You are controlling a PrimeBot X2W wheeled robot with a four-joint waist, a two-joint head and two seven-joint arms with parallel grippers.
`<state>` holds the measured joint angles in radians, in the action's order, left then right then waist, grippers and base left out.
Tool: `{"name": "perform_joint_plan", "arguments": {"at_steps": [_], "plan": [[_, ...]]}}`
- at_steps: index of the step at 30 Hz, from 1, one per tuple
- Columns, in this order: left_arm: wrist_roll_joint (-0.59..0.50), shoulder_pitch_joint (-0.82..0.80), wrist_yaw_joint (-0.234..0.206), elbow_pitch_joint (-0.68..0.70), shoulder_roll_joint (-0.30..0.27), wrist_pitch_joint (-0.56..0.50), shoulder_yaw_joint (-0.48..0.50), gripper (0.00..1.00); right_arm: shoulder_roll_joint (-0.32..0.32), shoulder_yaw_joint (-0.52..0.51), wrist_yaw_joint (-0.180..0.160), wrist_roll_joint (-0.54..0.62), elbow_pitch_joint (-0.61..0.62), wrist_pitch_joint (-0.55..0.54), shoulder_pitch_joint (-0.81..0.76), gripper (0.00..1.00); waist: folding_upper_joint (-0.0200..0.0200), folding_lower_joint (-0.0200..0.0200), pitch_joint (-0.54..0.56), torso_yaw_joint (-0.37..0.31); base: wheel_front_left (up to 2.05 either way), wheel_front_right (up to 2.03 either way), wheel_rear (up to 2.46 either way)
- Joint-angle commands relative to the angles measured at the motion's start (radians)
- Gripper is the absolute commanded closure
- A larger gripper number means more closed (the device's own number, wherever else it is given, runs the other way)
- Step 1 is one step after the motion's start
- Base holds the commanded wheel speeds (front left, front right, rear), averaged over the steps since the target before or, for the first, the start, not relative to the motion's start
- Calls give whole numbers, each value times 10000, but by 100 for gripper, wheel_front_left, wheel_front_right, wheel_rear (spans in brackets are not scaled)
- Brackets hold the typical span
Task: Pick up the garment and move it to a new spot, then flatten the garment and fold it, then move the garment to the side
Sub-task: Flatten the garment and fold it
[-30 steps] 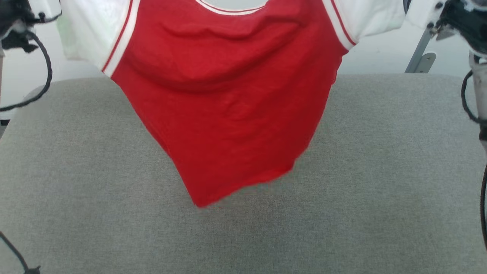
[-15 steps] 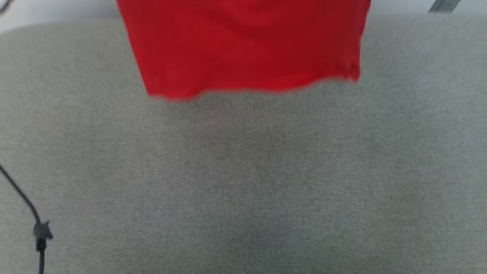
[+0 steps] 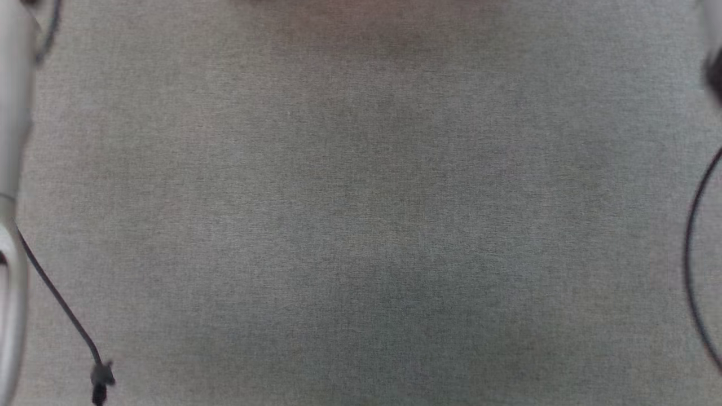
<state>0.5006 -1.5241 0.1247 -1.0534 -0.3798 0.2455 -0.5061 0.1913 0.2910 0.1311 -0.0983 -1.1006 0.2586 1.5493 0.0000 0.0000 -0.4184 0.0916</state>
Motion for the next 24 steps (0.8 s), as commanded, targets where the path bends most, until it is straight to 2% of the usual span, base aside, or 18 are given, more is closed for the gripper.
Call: {"name": "perform_joint_plan", "arguments": {"at_steps": [1, 6, 9, 12, 17, 23, 24], "plan": [[102, 275, 47, -194, 1, -31, -96, 100, -129, -35, -7, -440, -206, 40, -264, 100, 0, 0, 52, 30, 0, 0, 0], [1102, 1563, 54, -507, 204, -1066, -642, 100, -266, 748, -7, -1430, -852, -624, -1303, 100, 0, 0, 409, 145, 0, 0, 0], [1868, 2470, 55, -113, 174, -2266, -1180, 100, -176, 1273, -7, -2182, -680, -1153, -2010, 100, 0, 0, 710, 236, 0, 0, 0], [2761, 3337, 48, 581, -177, -3351, -1621, 100, 25, 1841, -7, -3071, -124, -1784, -2837, 100, 0, 0, 997, 280, 0, 0, 0], [4106, 5007, 49, 2086, -1062, -4599, -2196, 100, 728, 2873, -7, -4731, 1738, -2865, -4456, 100, 0, 0, 1374, 241, 0, 0, 0], [5077, 7148, 35, 4122, -2319, -5277, -2354, 100, 2487, 3932, -7, -5789, 4842, -3627, -6466, 100, 0, 0, 1628, 172, 0, 0, 0], [5169, 7529, -85, 4472, -2523, -5318, -2358, 100, 2825, 4041, -7, -5945, 5401, -3684, -6822, 100, 0, 0, 1645, 175, 0, 0, 0]]}}
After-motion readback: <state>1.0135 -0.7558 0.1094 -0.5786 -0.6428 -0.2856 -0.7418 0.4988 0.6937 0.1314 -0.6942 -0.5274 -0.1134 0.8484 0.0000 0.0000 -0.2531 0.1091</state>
